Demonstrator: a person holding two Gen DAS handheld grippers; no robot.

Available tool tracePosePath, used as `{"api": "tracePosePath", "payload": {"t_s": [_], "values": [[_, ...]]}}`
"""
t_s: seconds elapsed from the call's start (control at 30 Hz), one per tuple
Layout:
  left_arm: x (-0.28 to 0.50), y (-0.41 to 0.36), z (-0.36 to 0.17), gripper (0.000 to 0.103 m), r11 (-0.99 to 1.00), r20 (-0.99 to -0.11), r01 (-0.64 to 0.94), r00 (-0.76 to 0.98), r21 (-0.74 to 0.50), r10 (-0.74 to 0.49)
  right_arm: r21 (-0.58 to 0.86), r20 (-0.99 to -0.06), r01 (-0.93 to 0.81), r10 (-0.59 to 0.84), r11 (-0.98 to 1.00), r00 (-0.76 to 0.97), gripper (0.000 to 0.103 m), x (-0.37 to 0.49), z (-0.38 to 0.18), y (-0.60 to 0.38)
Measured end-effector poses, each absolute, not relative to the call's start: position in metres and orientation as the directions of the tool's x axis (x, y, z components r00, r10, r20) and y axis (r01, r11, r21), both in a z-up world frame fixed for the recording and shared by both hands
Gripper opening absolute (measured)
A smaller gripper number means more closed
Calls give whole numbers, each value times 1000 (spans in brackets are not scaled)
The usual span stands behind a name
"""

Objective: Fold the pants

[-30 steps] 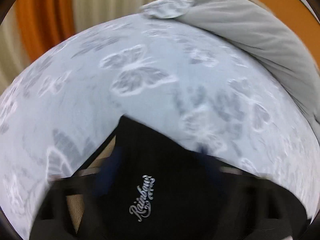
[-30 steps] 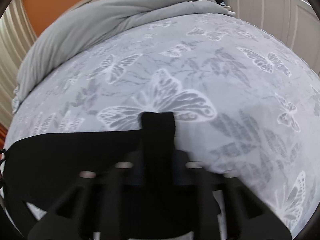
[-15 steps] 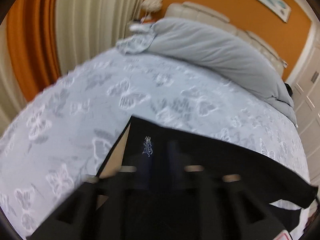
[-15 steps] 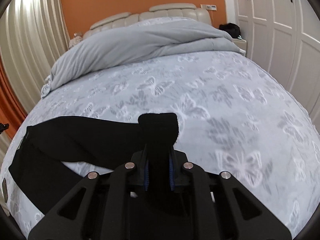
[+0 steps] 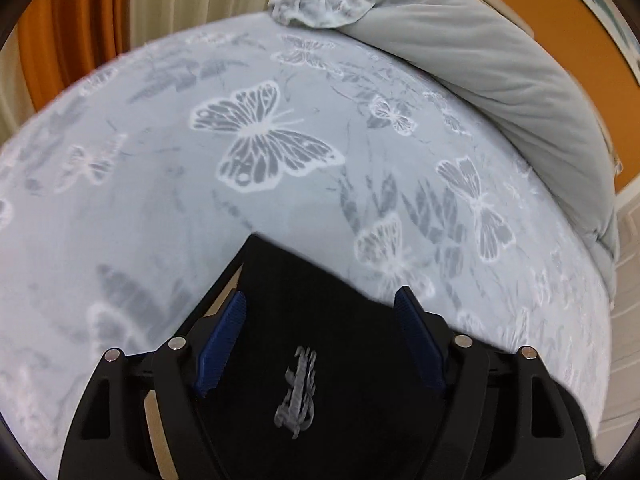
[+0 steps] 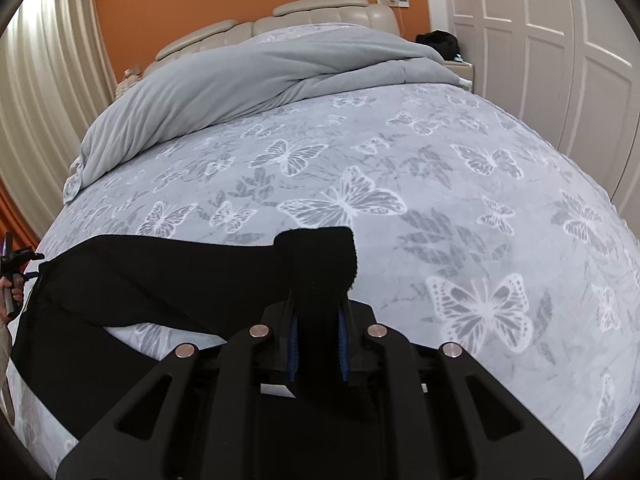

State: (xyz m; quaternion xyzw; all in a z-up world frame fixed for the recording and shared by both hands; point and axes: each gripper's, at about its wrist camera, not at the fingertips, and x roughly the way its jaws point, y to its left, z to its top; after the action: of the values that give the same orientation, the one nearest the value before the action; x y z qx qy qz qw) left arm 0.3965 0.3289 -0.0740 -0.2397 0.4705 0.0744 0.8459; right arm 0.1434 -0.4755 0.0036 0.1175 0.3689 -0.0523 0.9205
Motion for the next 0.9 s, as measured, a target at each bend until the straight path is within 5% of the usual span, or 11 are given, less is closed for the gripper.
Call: {"api": "tracePosePath", "payload": {"t_s": [0.03, 0.07, 0.43, 0.47, 0.5, 0.53, 0.7, 0.9], "values": [[397, 330, -74, 14, 877, -824, -337, 556, -343, -108, 181, -692, 187, -10, 966, 722, 14, 143, 2, -475], [399, 330, -74, 3, 878, -821, -302, 548, -372, -159, 184, -692, 190, -10, 964, 722, 14, 143, 0, -474], [290, 322, 34, 0, 912, -701, -108, 677, -396, -224, 236, -661, 158, 39, 959, 749, 15, 111, 19, -465], [287, 322, 40, 1, 933, -716, -134, 680, -334, -158, 240, -663, 153, 47, 959, 747, 15, 109, 20, -464], [289, 321, 44, 12, 951, -725, -142, 680, -275, -108, 247, -663, 149, 55, 957, 746, 15, 107, 20, -463], [290, 323, 44, 38, 958, -733, -137, 673, -251, -95, 251, -663, 147, 60, 957, 746, 15, 105, 20, -462], [324, 324, 25, 75, 980, -763, -112, 645, -166, -55, 240, -673, 134, 65, 962, 737, 15, 107, 19, -458], [384, 338, -34, 76, 976, -831, -121, 549, -181, -87, 278, -651, 157, 66, 948, 757, 15, 111, 17, -466]]}}
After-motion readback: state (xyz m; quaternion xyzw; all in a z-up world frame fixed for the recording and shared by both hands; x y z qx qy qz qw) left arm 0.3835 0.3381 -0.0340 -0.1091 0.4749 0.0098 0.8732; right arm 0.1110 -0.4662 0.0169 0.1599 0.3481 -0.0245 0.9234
